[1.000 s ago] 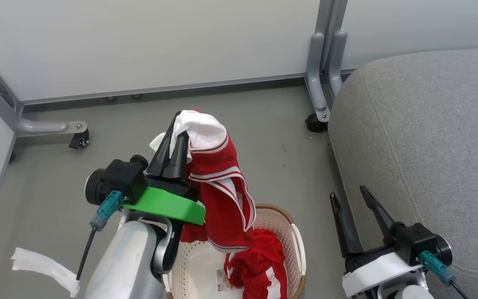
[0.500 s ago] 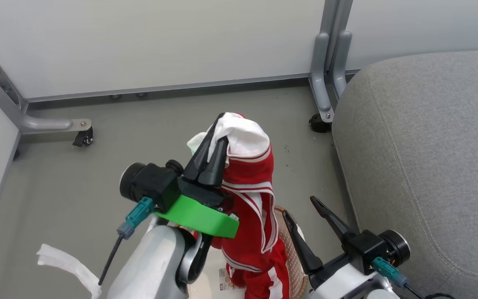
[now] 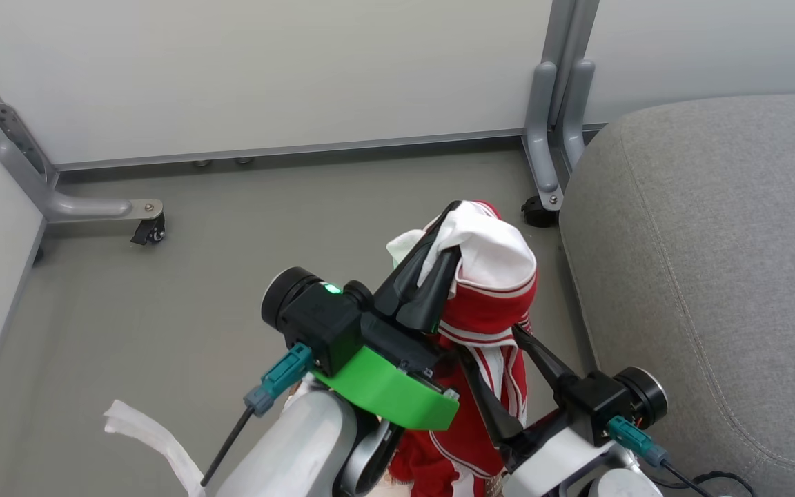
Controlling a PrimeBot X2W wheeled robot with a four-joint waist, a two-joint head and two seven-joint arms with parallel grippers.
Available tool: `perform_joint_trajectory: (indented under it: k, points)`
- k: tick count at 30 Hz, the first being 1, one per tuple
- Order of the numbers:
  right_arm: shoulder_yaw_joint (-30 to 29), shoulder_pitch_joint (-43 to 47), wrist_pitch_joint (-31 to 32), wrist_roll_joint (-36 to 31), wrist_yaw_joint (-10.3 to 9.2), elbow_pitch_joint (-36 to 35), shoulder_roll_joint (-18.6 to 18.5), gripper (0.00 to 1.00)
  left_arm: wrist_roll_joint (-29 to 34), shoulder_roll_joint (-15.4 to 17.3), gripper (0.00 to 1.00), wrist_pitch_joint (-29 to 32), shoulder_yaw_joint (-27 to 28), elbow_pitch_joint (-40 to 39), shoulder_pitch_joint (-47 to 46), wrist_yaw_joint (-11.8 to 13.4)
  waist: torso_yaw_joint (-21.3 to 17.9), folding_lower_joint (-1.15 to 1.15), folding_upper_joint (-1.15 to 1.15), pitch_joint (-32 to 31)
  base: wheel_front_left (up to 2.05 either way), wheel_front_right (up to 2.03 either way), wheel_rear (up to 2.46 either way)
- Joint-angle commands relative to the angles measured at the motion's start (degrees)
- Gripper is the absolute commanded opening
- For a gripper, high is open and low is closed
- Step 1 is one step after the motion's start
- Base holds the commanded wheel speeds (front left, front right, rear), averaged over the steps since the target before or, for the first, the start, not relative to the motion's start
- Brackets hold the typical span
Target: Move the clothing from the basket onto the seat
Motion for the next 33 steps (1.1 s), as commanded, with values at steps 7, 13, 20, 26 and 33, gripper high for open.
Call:
perform_joint_trajectory:
  k: [7, 13, 20, 26, 33]
  points:
    - [2.6, 0.1, -0.2, 1.1, 0.0, -0.2, -1.5, 0.0, -0.2, 0.2, 0.0, 0.2, -1.2, -0.9, 0.0, 0.9, -0.2, 0.0, 0.0, -0.1, 0.0, 0.0, 0.0]
    - [2.2, 0.7, -0.2, 1.6, 0.0, -0.4, -1.5, 0.0, 0.4, 1.0, 0.0, -0.1, -0.9, 0.7, 0.1, 1.4, -0.4, 0.0, 0.0, 0.0, 0.0, 0.0, 0.0]
    - [1.6, 0.8, -0.2, 1.9, 0.0, -0.7, -1.3, 0.0, 0.9, 1.5, 0.0, -0.4, -0.5, 2.4, 0.3, 2.2, -0.5, 0.0, 0.0, 0.0, 0.0, 0.0, 0.0]
    - [1.3, 0.9, -0.2, 2.1, 0.0, -0.8, -1.2, 0.0, 1.6, 1.9, 1.0, -0.5, 0.0, 3.1, -0.1, 3.9, -0.2, 0.0, 0.0, 0.3, 0.0, 0.0, 0.0]
    - [1.4, 0.8, -0.2, 2.1, 0.0, -0.7, -1.1, 0.0, 2.0, 2.4, 1.0, -0.5, 0.0, 3.4, -0.9, 4.5, -0.1, 0.0, 0.0, 0.6, 0.0, 0.0, 0.0]
